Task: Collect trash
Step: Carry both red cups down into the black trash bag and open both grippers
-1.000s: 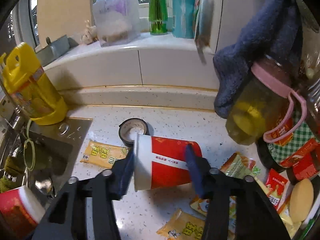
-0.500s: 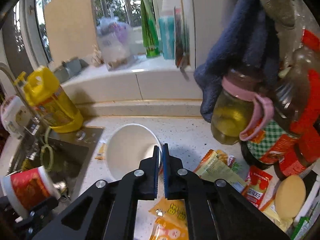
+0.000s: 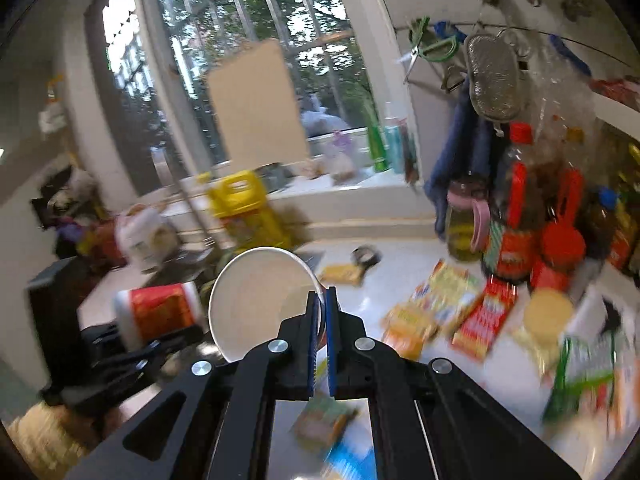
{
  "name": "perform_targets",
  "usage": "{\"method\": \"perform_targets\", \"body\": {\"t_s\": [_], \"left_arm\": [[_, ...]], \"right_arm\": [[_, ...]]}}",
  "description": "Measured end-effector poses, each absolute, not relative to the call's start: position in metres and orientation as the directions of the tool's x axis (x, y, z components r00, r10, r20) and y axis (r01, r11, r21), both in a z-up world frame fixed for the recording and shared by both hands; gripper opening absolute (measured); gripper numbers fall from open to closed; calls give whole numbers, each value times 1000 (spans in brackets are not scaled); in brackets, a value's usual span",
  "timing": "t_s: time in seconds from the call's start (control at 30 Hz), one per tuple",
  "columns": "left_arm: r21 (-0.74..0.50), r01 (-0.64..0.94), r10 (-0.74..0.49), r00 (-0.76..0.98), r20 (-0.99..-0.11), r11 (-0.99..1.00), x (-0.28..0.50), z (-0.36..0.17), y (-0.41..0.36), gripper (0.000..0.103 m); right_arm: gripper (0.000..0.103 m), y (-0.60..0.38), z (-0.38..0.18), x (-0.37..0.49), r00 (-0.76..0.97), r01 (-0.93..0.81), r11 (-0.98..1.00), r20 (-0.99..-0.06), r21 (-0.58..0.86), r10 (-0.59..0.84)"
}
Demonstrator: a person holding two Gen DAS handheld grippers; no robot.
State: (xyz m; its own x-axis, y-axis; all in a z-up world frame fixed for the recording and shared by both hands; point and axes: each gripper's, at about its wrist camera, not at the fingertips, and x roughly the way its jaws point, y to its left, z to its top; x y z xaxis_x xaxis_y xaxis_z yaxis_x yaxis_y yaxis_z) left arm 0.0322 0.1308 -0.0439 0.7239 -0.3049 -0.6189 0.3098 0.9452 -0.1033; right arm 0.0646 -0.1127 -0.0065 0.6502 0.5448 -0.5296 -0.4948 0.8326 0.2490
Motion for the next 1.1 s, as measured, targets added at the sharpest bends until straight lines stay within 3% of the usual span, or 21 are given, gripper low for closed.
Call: {"method": "perform_targets", "body": {"t_s": [0.2, 0.4, 0.57, 0.83, 0.9, 0.93, 0.97, 1.0, 1.03, 1.1], "left_arm": [[-124, 406, -358, 574, -736, 905, -61, -81, 127, 6], [-230, 422, -378, 311, -872, 877, -116, -191, 110, 6], [-328, 394, -418, 169, -893, 859, -120, -292, 96, 6], [-312, 380, -369, 88, -925, 871, -103, -382, 76, 7], [-288, 387, -343, 78, -936, 876, -99, -392, 74, 16], [-278, 380, -326, 67, -943, 882, -97, -399, 75, 38], [-270, 372, -318, 72, -945, 888, -94, -401, 76, 69], [-248, 361, -300, 96, -949, 899, -93, -401, 79, 80], [-235, 353, -292, 117, -949, 906, -90, -399, 79, 86], [-225, 330, -282, 135, -950, 917, -88, -397, 85, 86]], "right_arm": [[4, -138, -38, -41, 489, -487, 811, -668, 324, 561], [4, -151, -120, -100, 346, -350, 863, -806, 365, 481], [4, -149, -222, -120, 254, -285, 897, -876, 337, 410], [4, -146, -325, -128, 168, -256, 932, -938, 257, 305], [8, -146, -338, -127, 145, -245, 934, -943, 260, 300], [15, -147, -343, -126, 139, -235, 937, -945, 258, 295], [36, -146, -346, -123, 134, -232, 940, -949, 249, 285], [44, -144, -346, -124, 149, -242, 945, -954, 219, 260], [54, -142, -345, -125, 165, -258, 948, -958, 186, 233], [62, -140, -341, -128, 172, -266, 949, -961, 167, 217]]}}
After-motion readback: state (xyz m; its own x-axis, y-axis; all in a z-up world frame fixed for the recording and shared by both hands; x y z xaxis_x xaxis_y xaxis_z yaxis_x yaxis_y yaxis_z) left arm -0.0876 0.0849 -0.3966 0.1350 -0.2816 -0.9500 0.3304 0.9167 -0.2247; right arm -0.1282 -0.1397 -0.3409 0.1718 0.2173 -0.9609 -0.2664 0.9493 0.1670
